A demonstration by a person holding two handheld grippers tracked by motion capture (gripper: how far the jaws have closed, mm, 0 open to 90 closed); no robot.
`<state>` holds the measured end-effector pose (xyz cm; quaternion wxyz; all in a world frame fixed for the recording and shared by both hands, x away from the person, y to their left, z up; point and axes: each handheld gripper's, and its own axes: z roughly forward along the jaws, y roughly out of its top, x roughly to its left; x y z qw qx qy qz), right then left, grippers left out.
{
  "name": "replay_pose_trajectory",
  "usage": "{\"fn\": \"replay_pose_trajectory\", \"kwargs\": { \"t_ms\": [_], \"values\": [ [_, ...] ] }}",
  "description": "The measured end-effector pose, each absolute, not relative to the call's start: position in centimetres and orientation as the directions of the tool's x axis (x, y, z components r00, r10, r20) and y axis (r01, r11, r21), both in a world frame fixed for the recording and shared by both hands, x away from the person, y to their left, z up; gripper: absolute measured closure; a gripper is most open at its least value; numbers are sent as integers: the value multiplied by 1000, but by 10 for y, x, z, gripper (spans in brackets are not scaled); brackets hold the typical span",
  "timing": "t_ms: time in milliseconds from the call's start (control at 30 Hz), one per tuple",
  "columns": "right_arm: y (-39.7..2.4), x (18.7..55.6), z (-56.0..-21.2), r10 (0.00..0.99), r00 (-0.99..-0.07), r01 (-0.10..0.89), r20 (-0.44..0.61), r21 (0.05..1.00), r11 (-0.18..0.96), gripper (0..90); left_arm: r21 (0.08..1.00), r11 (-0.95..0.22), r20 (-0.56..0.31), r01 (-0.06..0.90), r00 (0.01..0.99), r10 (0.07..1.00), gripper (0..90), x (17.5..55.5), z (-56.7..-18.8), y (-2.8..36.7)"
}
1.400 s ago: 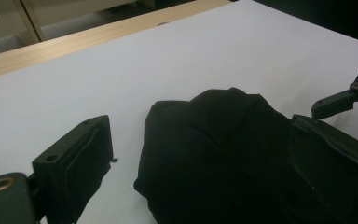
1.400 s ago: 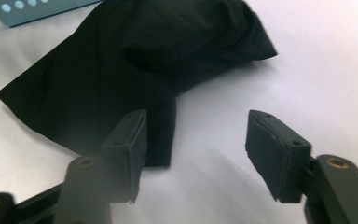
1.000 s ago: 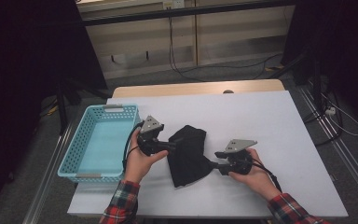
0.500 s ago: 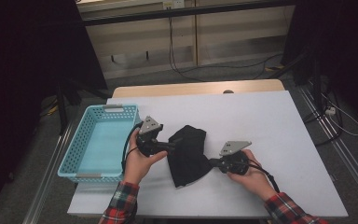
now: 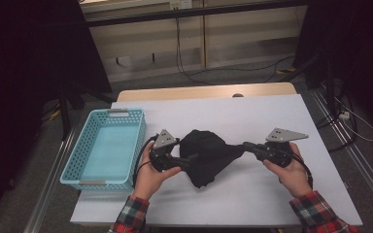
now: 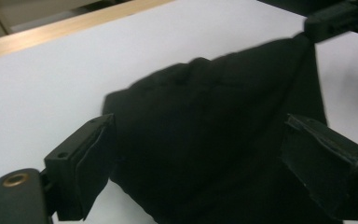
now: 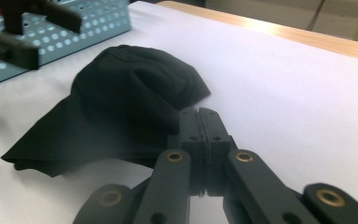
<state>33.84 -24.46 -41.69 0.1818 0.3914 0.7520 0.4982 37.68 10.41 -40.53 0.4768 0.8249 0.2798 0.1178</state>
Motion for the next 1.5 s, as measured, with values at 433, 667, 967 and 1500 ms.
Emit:
{"fn": "replay_pose_trajectory", "kwargs": {
  "t_ms": [433,667,967,1500],
  "values": [
    [-274,334,-423,835,-537,441,116,883,161,900,849,-422,-86,317,872,483,240,360,-421,79],
    [-283,332,-423,856,-501,450,129,883,131,900,833,-466,-92,298,905,415,327,355,-427,68],
    [-281,333,-425,852,-506,455,134,881,132,900,799,-535,-70,273,927,368,426,348,-438,55],
    [-277,333,-429,841,-523,467,137,872,148,900,726,-624,-97,289,941,323,776,347,-448,49]
  ]
}}
